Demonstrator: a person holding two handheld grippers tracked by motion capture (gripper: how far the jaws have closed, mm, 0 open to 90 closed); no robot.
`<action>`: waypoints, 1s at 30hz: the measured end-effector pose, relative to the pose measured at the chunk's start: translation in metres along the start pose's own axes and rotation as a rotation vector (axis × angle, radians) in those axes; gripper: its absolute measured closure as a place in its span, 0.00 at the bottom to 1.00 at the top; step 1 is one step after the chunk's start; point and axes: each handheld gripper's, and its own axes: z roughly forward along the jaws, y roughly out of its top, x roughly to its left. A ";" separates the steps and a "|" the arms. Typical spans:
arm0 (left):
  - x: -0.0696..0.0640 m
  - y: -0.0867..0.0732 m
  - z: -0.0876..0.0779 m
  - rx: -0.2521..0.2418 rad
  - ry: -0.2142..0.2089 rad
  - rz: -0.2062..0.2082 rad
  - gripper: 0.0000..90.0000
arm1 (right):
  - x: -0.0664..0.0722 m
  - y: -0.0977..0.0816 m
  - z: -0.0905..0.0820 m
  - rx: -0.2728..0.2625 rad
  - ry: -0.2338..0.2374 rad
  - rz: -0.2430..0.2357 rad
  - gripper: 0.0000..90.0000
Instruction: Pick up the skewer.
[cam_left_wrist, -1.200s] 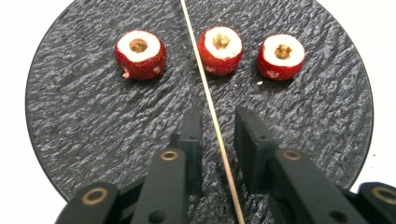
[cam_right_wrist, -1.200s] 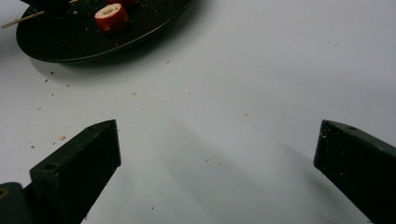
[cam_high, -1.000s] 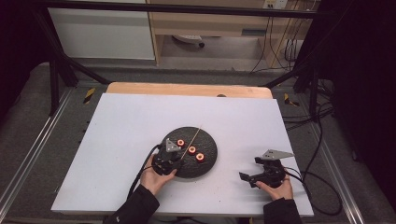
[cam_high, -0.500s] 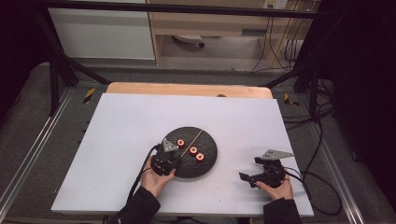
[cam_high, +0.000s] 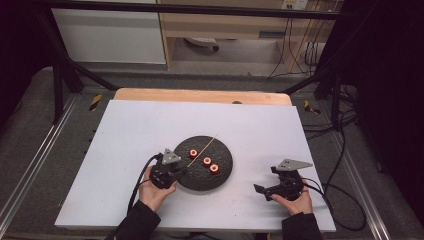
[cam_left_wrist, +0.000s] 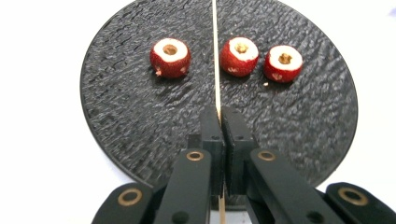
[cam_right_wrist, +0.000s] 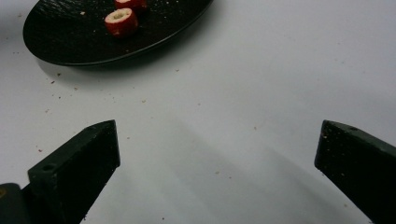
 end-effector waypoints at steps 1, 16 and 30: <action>0.001 0.000 -0.001 0.002 -0.008 0.007 0.98 | 0.002 0.002 0.000 0.001 -0.005 -0.010 0.01; -0.004 0.003 -0.004 0.025 -0.080 0.103 0.98 | 0.037 0.034 0.013 0.038 -0.040 -0.218 0.02; -0.021 0.016 0.003 0.061 -0.138 0.184 0.98 | 0.057 0.046 0.020 0.084 -0.074 -0.404 0.08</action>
